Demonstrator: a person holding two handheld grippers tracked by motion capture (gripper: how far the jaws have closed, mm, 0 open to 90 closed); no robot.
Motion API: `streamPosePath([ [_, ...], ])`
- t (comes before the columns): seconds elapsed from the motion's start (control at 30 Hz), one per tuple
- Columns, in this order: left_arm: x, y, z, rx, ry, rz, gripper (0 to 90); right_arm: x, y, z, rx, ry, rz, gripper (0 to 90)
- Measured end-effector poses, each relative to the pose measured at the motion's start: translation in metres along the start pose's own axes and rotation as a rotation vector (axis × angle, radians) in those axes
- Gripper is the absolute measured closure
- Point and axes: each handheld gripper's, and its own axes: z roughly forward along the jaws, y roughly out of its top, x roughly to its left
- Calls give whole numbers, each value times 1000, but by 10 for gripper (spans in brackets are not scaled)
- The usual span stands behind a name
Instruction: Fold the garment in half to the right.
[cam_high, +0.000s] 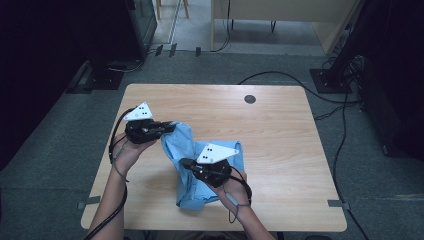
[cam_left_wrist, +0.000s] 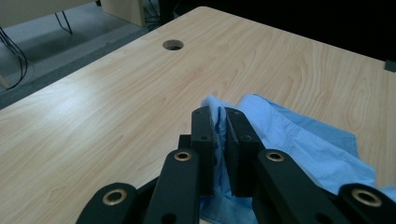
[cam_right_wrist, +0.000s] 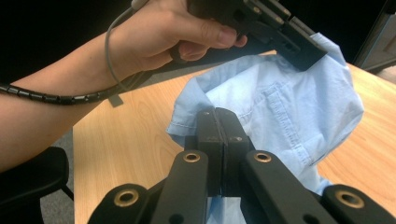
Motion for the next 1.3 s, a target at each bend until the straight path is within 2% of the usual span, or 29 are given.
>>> streamPosePath([
  [0.03, 0, 0, 0, 0, 0, 0, 833, -6, -9, -1, 18, -7, 24, 896],
  [0.2, 0, -2, 6, 7, -1, -6, 833, -7, -10, -2, 20, -5, 28, 896],
  [0.47, -4, -2, 15, 30, 6, 3, 833, -12, -25, -5, 53, -13, 46, 896],
  [0.53, -5, -2, 19, 45, 10, 11, 830, -13, -26, -5, 55, -14, 42, 896],
  [0.57, -6, -4, 25, 68, 21, 17, 830, -14, -29, -6, 58, -17, 48, 896],
  [0.67, -6, -4, 25, 68, 21, 17, 831, -16, -34, -7, 72, -21, 50, 896],
  [0.73, -7, -6, 28, 58, 16, 13, 830, -17, -36, -7, 78, -23, 55, 896],
  [0.77, -8, -7, 30, 37, -4, 9, 831, -18, -37, -7, 80, -23, 56, 896],
  [0.83, -8, -7, 30, 37, -4, 9, 831, -20, -41, -8, 84, -23, 60, 896],
  [0.87, -11, -7, 33, 30, -19, 21, 831, -20, -41, -8, 84, -23, 60, 896],
  [0.9, -11, -7, 33, 30, -19, 21, 830, -20, -41, -8, 84, -23, 60, 896],
  [0.93, -11, -7, 33, 30, -19, 21, 830, -22, -49, -11, 101, -30, 59, 896],
  [1.13, -15, -5, 42, 48, -33, 21, 830, -22, -55, -13, 109, -37, 69, 896],
  [1.17, -15, -5, 42, 48, -33, 21, 830, -25, -60, -16, 109, -46, 88, 896],
  [1.3, -17, -3, 46, 43, -46, 21, 830, -27, -63, -19, 108, -52, 100, 896],
])
